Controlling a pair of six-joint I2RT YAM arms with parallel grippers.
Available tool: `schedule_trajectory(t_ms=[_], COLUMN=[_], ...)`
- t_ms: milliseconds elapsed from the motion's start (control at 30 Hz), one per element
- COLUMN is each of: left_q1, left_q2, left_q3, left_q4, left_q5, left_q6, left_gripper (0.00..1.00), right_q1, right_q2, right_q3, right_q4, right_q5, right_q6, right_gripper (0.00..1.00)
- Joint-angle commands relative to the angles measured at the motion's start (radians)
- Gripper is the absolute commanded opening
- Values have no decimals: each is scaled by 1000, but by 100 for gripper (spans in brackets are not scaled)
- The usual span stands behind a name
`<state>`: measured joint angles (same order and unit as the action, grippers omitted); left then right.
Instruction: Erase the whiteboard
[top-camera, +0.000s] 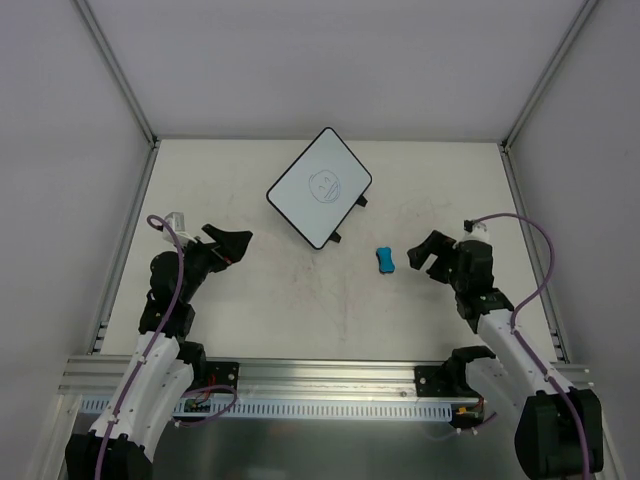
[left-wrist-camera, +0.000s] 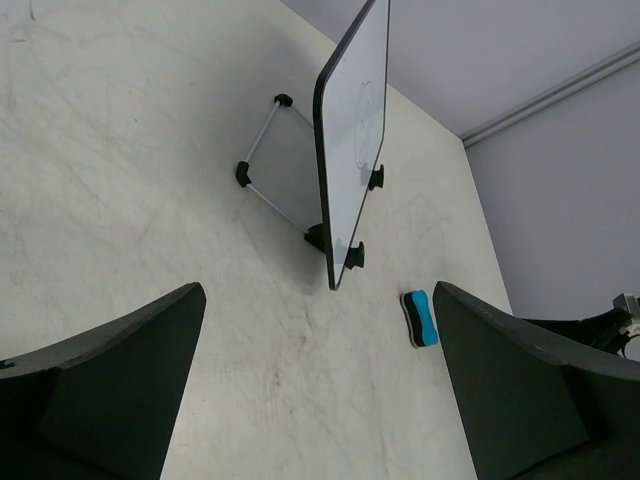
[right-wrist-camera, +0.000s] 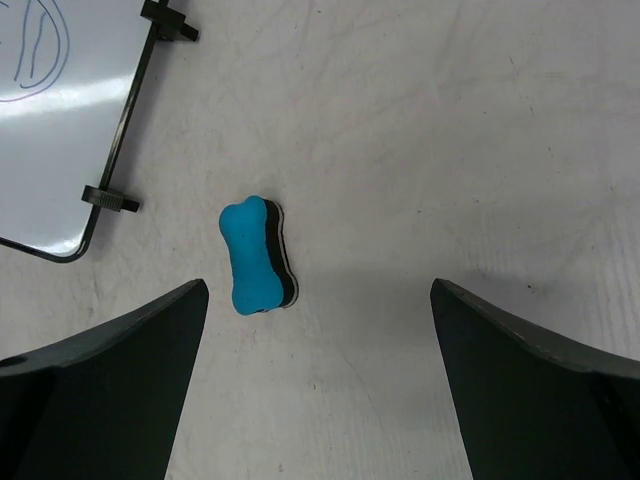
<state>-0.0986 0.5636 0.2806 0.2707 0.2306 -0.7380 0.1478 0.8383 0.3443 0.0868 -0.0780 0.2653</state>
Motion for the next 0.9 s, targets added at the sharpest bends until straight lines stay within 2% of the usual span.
schedule_trajectory(t_ms=[0,100,200,400,500,567,833,867], left_q1=[-3,-3,-3,-3,-3,-3,-3,-3], left_q2=[2,5,9,19,22,22,13,9], left_q3=[-8,-12,-17,-15,-9,-4,6,5], left_q4=[41,58,65,68,67,67,39,38], left_q5=[36,42,41,45,50,61,84,85], left_q6=[31,31,35,63,69,78,132,131], left_gripper=[99,99,99,99,99,99,99,99], right_q1=[35,61,84,165,203,237,302,311], right_q2=[50,122,133,183,286,332,527,544], right_q3=[71,136,156,194,286,326,492,496], right_q4=[7,-62,-47,-70,-151,-192,-311,-312], right_q5=[70,111,63,165,172,197,236,239], right_q6=[-26,-52,-95,-144,-182,-205,-245,-248], right_gripper=[99,99,99,99,95,88,86,79])
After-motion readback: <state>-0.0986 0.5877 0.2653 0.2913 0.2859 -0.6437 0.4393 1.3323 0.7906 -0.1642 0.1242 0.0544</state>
